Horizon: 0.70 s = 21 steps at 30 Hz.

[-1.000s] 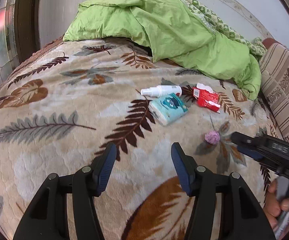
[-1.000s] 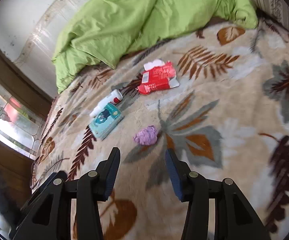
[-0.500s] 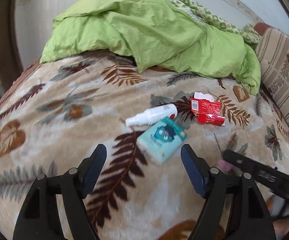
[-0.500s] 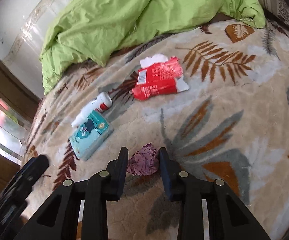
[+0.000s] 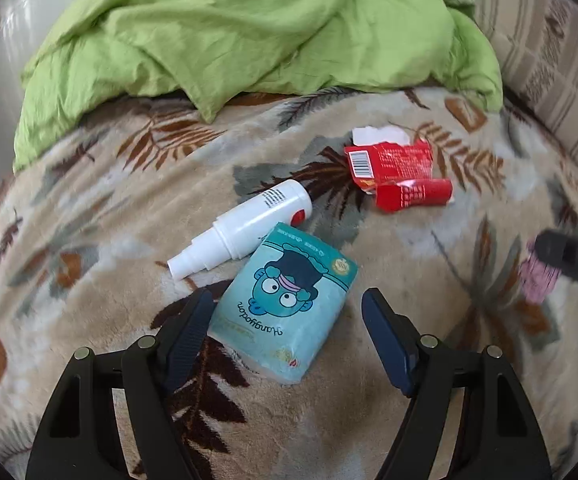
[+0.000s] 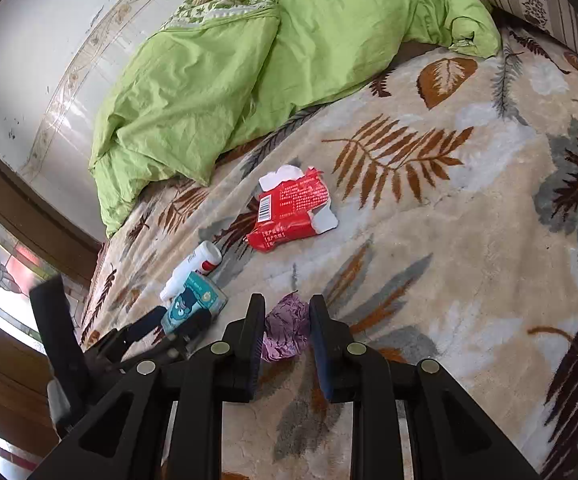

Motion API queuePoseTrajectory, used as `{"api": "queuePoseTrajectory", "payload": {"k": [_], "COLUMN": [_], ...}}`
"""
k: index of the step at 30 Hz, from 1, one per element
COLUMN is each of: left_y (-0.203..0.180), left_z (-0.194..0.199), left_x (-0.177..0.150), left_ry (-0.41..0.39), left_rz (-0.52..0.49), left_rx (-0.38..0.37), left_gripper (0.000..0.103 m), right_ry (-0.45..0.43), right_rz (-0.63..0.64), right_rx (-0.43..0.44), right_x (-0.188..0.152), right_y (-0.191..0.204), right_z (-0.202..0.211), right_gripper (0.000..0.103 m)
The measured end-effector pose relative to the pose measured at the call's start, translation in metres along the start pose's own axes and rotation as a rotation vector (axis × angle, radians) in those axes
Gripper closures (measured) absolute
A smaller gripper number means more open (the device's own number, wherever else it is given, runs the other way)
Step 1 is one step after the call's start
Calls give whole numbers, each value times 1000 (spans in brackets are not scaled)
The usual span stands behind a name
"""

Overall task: Collect trash
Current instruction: 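Grasp the blue-green tissue pack with the left tool while the right tool grasps the purple wrapper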

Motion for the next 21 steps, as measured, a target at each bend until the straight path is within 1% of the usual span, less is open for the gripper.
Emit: {"api": "queuePoseTrajectory", "payload": {"k": [2, 3, 6, 8, 10, 14, 21], "left_y": [0, 1, 1, -2, -2, 0, -1], "left_z": [-5, -7, -6, -1, 5, 23, 76], "left_x": [-1, -1, -2, -3, -5, -13, -24], "left_ry": [20, 23, 16, 7, 5, -9, -73], "left_rz": [9, 25, 38, 40, 68, 137, 229], "left_rx": [31, 35, 49, 50, 39, -13, -27], "left_gripper": [43, 44, 52, 63, 66, 69, 69], "right_ry": [5, 8, 6, 2, -1, -10, -26], "right_rz": [-9, -10, 7, 11, 3, 0, 16], "right_rx": [10, 14, 11, 6, 0, -1, 20], "right_x": [0, -1, -3, -3, -3, -3, -11], "right_y": [0, 1, 4, 3, 0, -1, 6], "right_z": [0, 0, 2, 3, 3, 4, 18], "right_gripper": [79, 79, 79, 79, 79, 79, 79]}}
Point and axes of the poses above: each gripper's, at about its wrist camera, not at the fingertips, and z roughly against the way its jaws point, y to its left, x to its top, the point moved 5 cm from there along -z, roughly the way its jaws point, and after that the axes turned 2 degrees about -z, right-handed, at the moved point
